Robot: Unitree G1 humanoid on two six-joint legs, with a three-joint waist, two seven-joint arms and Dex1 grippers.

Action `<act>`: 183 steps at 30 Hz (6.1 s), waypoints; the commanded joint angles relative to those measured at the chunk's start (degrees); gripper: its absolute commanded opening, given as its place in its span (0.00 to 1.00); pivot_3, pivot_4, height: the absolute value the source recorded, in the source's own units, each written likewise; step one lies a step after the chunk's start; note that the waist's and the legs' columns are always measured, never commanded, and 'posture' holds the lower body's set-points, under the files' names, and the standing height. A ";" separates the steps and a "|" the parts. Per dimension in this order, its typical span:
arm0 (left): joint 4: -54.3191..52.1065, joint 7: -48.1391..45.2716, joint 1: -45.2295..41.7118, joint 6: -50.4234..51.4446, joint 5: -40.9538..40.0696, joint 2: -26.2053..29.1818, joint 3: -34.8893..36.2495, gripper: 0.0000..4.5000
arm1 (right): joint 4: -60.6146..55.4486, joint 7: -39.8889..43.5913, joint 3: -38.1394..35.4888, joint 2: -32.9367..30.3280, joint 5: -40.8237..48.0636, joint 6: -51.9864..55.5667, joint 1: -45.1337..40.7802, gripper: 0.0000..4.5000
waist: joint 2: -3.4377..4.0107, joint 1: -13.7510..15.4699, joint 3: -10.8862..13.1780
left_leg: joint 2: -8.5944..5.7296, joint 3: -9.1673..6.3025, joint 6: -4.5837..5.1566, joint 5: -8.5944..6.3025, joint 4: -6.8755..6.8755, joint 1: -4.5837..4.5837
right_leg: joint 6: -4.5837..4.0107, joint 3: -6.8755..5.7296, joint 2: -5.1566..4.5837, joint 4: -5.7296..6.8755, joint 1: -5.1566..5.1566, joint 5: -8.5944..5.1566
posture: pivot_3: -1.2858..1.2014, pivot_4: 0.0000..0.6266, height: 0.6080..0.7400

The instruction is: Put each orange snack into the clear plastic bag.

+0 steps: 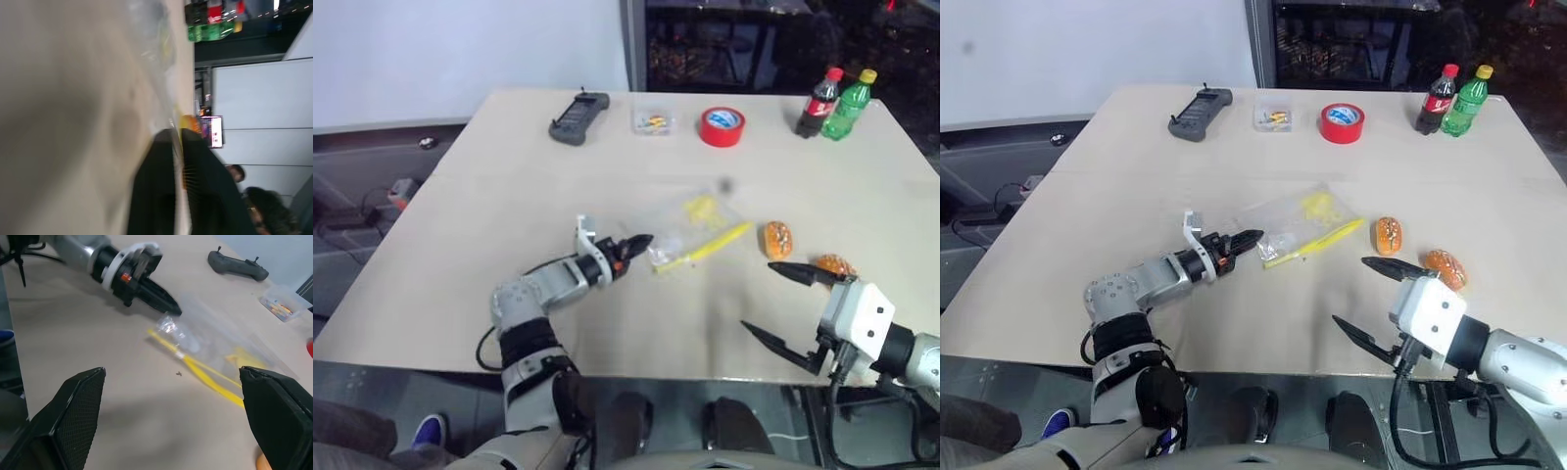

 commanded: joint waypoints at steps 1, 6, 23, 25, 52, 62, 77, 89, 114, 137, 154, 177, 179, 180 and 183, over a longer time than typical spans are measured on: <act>2.11 5.89 -2.69 3.61 -3.62 -0.24 4.62 0.01 | 2.92 -5.57 10.38 0.58 -13.78 -3.48 -6.65 1.00 | -0.11 -0.25 0.06 | 0.01 0.00 -0.01 0.00 0.00 0.02 | 0.01 -0.02 0.00 0.00 -0.01 0.00 | 0.52 0.24 1.00; 3.09 13.24 -8.35 8.40 -8.67 -0.21 10.24 0.01 | 22.83 -17.18 27.79 6.67 -39.85 -10.44 -21.75 1.00 | -0.48 -0.13 0.29 | -0.07 -0.03 -0.42 0.25 -0.09 -0.39 | -0.10 -0.09 0.15 0.02 -0.46 0.10 | 0.52 0.24 1.00; 0.79 34.58 -13.47 7.48 -29.01 -0.88 13.41 0.00 | 72.57 -37.74 37.25 25.65 -56.56 -25.39 -50.17 0.62 | -0.79 -2.71 0.47 | -0.07 0.18 -0.46 0.57 -0.16 -0.97 | -0.28 0.37 0.34 0.64 -1.49 0.19 | 0.52 0.24 1.00; 0.00 37.21 -12.39 5.29 -32.80 -0.51 11.57 0.00 | 73.43 -37.50 35.98 25.71 -55.24 -26.16 -50.70 0.38 | -0.79 -2.81 0.48 | -0.07 0.19 -0.46 0.57 -0.15 -0.97 | -0.29 0.46 0.34 0.66 -1.50 0.20 | 0.52 0.24 1.00; -49.99 -16.05 14.80 -55.08 49.81 47.32 -54.93 0.60 | 73.74 -10.00 29.20 31.02 -39.09 -9.26 -70.74 0.00 | -0.29 -3.14 0.77 | 0.02 0.67 -0.41 0.56 -0.98 -1.02 | -0.57 1.28 0.56 0.34 -2.06 0.35 | 0.52 0.24 1.00; -48.64 -14.79 12.21 -50.66 63.56 39.88 -59.46 0.60 | 73.69 -10.03 30.54 33.68 -39.68 -7.37 -71.50 0.00 | -0.28 -3.27 0.79 | 0.04 0.79 -0.40 0.57 -0.95 -1.03 | -0.56 1.20 0.63 0.57 -2.22 0.35 | 0.52 0.24 1.00; -41.83 -17.65 10.59 -55.05 73.19 37.67 -58.43 0.01 | 70.77 -11.22 31.16 32.89 -41.33 -6.09 -70.12 0.00 | -0.28 -3.30 0.79 | 0.04 0.81 -0.40 0.57 -0.87 -1.04 | -0.56 1.20 0.63 0.67 -2.27 0.35 | 0.52 0.24 1.00; -24.04 -21.12 9.02 -75.66 56.40 31.30 -44.89 0.00 | 51.87 -4.67 22.61 27.15 -32.79 6.44 -60.99 0.51 | -0.29 -2.98 0.78 | 0.05 0.76 -0.40 0.56 -0.68 -1.21 | -0.55 1.13 0.58 0.71 -2.32 0.36 | 0.52 0.24 1.00; -21.93 -34.15 10.25 -77.94 44.54 31.20 -41.25 0.00 | 39.42 -12.73 9.19 36.50 -8.14 32.28 -60.20 0.01 | -0.28 -3.96 0.78 | 0.07 0.76 -0.22 0.46 -0.40 -1.21 | -0.55 1.17 0.62 0.94 -2.33 0.37 | 0.52 0.24 1.00; -23.39 -35.09 10.14 -77.23 44.81 31.82 -41.28 0.00 | 40.41 -16.79 8.07 32.33 -1.40 33.98 -59.13 0.01 | -0.28 -4.20 0.78 | 0.08 0.76 -0.20 0.45 -0.41 -1.22 | -0.54 1.18 0.62 0.94 -2.33 0.37 | 0.52 0.24 1.00; -24.93 -37.66 10.39 -77.98 44.71 31.89 -42.29 0.00 | 41.39 -17.55 8.38 31.39 -0.03 34.29 -58.26 0.01 | -0.28 -4.18 0.78 | 0.09 0.76 -0.19 0.44 -0.40 -1.22 | -0.54 1.20 0.62 0.93 -2.33 0.37 | 0.52 0.24 1.00; -16.61 -45.66 11.26 -90.94 47.45 34.64 -44.34 0.00 | 61.88 -11.06 42.73 18.07 -40.77 -23.84 -58.30 0.06 | -0.26 -4.48 0.80 | 0.26 1.03 -0.27 0.48 -0.40 -1.14 | -0.53 1.31 0.81 0.92 -2.35 0.37 | 0.52 0.24 1.00; -17.07 -45.88 12.06 -91.68 47.36 34.71 -44.44 0.00 | 64.32 -11.98 43.22 18.98 -43.04 -25.70 -58.78 0.20 | -0.26 -4.39 0.80 | 0.26 1.03 -0.27 0.48 -0.37 -1.14 | -0.53 1.35 0.81 0.92 -2.33 0.38 | 0.52 0.24 1.00; -17.11 -45.92 12.35 -91.97 47.36 34.81 -44.43 0.00 | 65.28 -12.24 43.18 19.41 -43.93 -26.22 -59.11 0.32 | -0.27 -4.38 0.80 | 0.25 1.06 -0.27 0.48 -0.36 -1.14 | -0.53 1.40 0.80 0.90 -2.33 0.38 | 0.52 0.24 1.00; -17.23 -45.55 12.76 -91.72 47.22 34.84 -44.17 0.00 | 66.79 -13.46 41.77 20.42 -45.74 -26.60 -59.89 0.62 | -0.27 -4.37 0.81 | 0.25 1.07 -0.27 0.48 -0.35 -1.15 | -0.54 1.41 0.81 0.90 -2.34 0.38 | 0.52 0.24 1.00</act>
